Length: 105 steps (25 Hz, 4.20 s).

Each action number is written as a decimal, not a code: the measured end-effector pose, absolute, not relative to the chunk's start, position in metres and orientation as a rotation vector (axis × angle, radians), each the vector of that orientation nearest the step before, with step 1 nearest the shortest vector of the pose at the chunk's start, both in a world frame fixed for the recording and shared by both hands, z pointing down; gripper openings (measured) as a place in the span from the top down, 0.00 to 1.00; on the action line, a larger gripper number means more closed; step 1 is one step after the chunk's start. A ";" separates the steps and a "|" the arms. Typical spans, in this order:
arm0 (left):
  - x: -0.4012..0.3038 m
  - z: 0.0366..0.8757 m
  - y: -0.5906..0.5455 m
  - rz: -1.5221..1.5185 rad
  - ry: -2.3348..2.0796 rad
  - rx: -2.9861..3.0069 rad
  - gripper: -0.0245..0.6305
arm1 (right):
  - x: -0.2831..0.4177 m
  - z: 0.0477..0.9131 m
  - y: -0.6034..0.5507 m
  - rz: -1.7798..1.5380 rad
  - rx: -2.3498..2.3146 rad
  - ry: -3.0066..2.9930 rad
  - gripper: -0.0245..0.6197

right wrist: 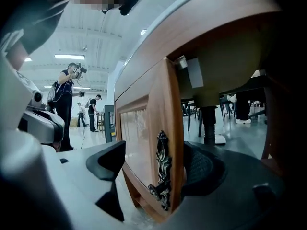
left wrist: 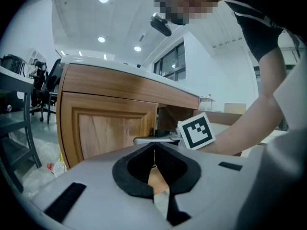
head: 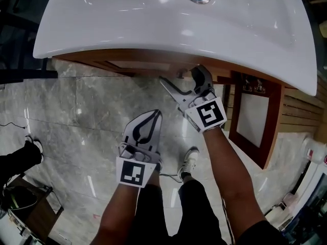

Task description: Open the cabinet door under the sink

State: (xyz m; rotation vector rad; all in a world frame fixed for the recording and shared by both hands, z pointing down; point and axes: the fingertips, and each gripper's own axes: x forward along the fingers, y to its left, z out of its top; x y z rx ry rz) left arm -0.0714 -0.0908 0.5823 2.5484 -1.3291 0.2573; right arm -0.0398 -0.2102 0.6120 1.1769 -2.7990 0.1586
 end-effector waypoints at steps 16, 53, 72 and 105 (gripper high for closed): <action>-0.104 0.564 -0.085 0.177 -1.431 2.494 0.93 | -0.051 0.613 -0.215 0.099 1.134 -2.746 0.41; -0.186 0.565 -0.022 0.079 -1.619 2.329 0.93 | -0.105 0.599 -0.076 0.174 1.136 -2.767 0.42; -0.233 0.579 -0.004 0.119 -1.711 2.247 0.93 | -0.153 0.598 -0.024 0.271 1.035 -2.789 0.42; -0.317 0.576 0.022 0.146 -1.866 2.139 0.93 | -0.250 0.589 0.027 0.271 0.743 -2.825 0.42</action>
